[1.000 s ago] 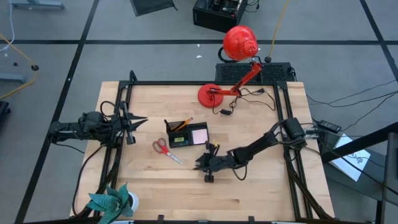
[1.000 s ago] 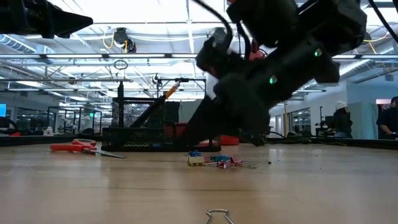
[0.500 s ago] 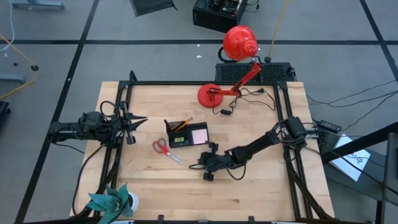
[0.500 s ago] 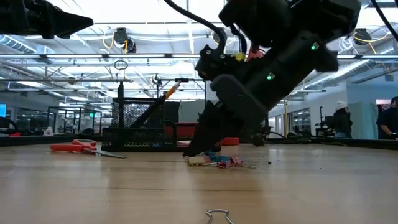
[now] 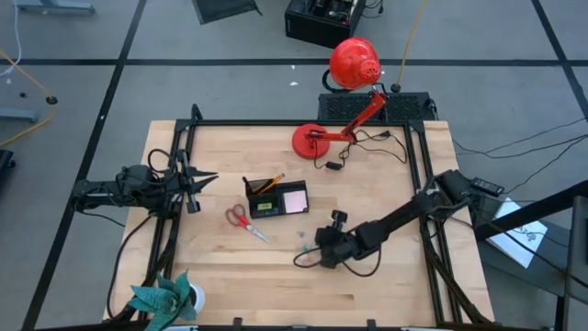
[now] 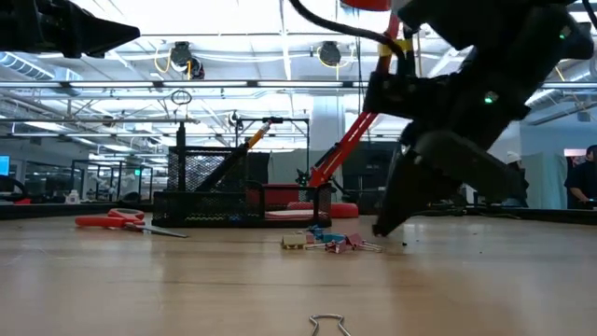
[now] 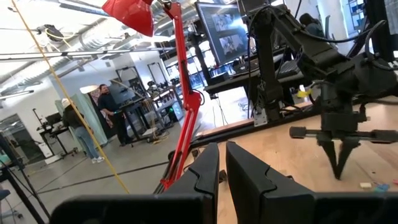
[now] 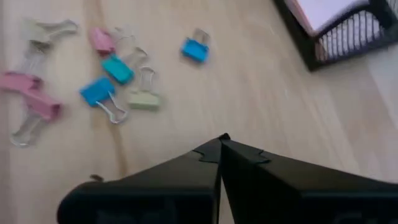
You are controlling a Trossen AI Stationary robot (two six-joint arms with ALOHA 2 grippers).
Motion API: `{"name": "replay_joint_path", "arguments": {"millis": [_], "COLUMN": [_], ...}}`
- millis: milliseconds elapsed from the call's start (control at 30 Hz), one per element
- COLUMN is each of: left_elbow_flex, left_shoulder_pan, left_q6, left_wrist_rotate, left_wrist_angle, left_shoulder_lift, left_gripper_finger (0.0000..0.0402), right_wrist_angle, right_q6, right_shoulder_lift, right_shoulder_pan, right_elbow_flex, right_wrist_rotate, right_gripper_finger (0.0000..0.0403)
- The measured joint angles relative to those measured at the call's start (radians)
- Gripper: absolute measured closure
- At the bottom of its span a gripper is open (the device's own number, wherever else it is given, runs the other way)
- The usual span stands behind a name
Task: Pick and place office supplies into organizer
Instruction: Put the blue binder clip into the mesh desk organizer
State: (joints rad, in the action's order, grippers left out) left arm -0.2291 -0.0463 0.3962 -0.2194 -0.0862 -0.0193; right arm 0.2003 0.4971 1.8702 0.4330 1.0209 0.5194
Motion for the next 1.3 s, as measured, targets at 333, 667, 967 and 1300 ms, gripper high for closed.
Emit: {"name": "replay_joint_path", "arguments": {"millis": [333,667,967,1300], "left_elbow_flex": [0.000,0.000,0.000,0.000], "left_shoulder_pan": [0.000,0.000,0.000,0.000], "left_q6": [0.000,0.000,0.001,0.000], "left_wrist_rotate": [0.000,0.000,0.000,0.000], "left_wrist_angle": [0.001,0.000,0.000,0.000], "left_shoulder_lift": [0.000,0.000,0.000,0.000], "left_gripper_finger": [0.0366,0.0366,0.0366,0.0366], "right_wrist_angle": [-0.369,-0.398,-0.245,-0.066], "right_q6": [-0.145,-0.146,-0.040,0.108], "right_shoulder_lift": [0.019,0.099,0.095,0.064], "right_shoulder_pan": [-0.068,-0.145,-0.122,-0.020], "right_elbow_flex": [0.003,0.005,0.010,0.008], "right_wrist_rotate": [-0.037,-0.181,-0.185,-0.171], "right_gripper_finger": [0.0402,0.0402,0.0402,0.0403]}}
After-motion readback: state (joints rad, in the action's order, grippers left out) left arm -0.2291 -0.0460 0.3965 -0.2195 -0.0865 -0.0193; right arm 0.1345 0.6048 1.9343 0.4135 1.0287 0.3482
